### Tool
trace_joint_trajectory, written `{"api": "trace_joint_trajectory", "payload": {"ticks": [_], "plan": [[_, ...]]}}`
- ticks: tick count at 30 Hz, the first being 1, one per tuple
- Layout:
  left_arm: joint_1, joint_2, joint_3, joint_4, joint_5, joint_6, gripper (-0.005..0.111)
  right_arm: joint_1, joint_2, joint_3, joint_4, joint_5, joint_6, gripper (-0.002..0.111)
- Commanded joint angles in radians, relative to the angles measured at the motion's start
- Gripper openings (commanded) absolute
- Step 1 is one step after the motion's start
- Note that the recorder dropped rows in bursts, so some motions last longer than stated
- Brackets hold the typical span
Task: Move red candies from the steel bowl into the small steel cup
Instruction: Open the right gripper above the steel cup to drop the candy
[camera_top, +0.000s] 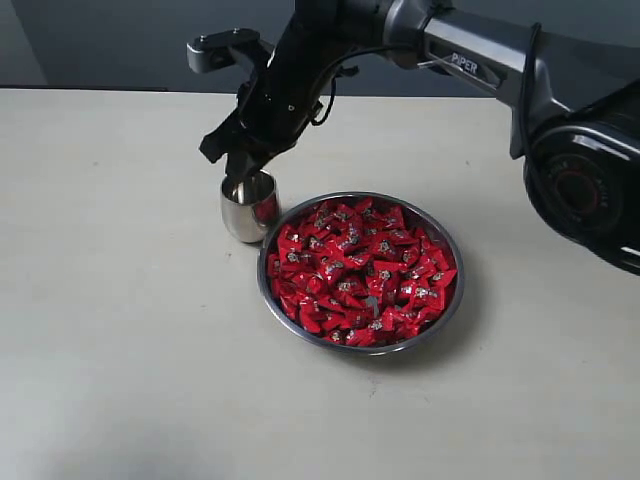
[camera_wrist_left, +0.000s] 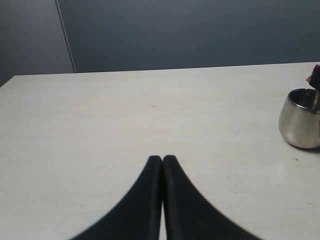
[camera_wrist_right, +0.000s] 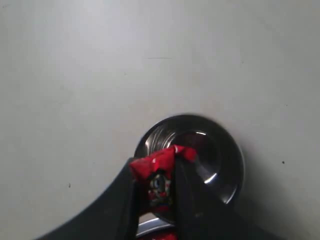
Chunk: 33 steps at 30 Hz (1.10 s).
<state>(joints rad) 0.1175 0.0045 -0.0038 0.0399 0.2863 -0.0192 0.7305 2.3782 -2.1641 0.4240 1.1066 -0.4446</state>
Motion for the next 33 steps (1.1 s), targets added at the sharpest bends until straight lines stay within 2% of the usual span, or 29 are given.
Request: {"api": "trace_joint_trajectory", "payload": {"ticks": [1,7,9,13,15,21,23,25,26,27,31,33], "plan": [[0.001,-0.004,0.004,-0.001,-0.002,-0.001,0.000,-0.002,0.011,-0.006,-0.012,-0.023,0.002,-0.001],[0.001,-0.004,0.004,-0.001,-0.002,-0.001,0.000,-0.002,0.011,-0.006,-0.037,-0.040,0.002,0.000],[0.001,-0.004,0.004,-0.001,-0.002,-0.001,0.000,-0.002,0.011,-0.006,-0.037,-0.040,0.002,0.008],[0.001,-0.004,0.004,-0.001,-0.002,-0.001,0.000,-0.002,0.011,-0.006,-0.037,-0.038,0.020,0.033],[0.001,-0.004,0.004,-0.001,-0.002,-0.001,0.000,-0.002,0.011,-0.006,-0.037,-0.038,0.030,0.038],[0.001,-0.004,0.004,-0.001,-0.002,-0.001,0.000,-0.002,0.011,-0.006,-0.055,-0.018,0.036,0.037],[0.001,-0.004,0.004,-0.001,-0.002,-0.001,0.000,-0.002,0.011,-0.006,-0.060,-0.002,0.036,0.032],[0.001,-0.004,0.004,-0.001,-0.002,-0.001,0.000,-0.002,0.007,-0.006,-0.059,0.008,0.036,0.014],[0.001,-0.004,0.004,-0.001,-0.002,-0.001,0.000,-0.002,0.002,-0.006,-0.061,0.008,0.036,0.002],[0.001,-0.004,0.004,-0.001,-0.002,-0.001,0.000,-0.002,-0.006,-0.006,-0.061,0.006,0.036,-0.001],[0.001,-0.004,0.004,-0.001,-0.002,-0.001,0.000,-0.006,-0.079,-0.006,-0.173,-0.062,0.121,-0.001],[0.001,-0.004,0.004,-0.001,-0.002,-0.001,0.000,-0.029,-0.131,-0.004,-0.144,-0.129,0.141,-0.001]]}}
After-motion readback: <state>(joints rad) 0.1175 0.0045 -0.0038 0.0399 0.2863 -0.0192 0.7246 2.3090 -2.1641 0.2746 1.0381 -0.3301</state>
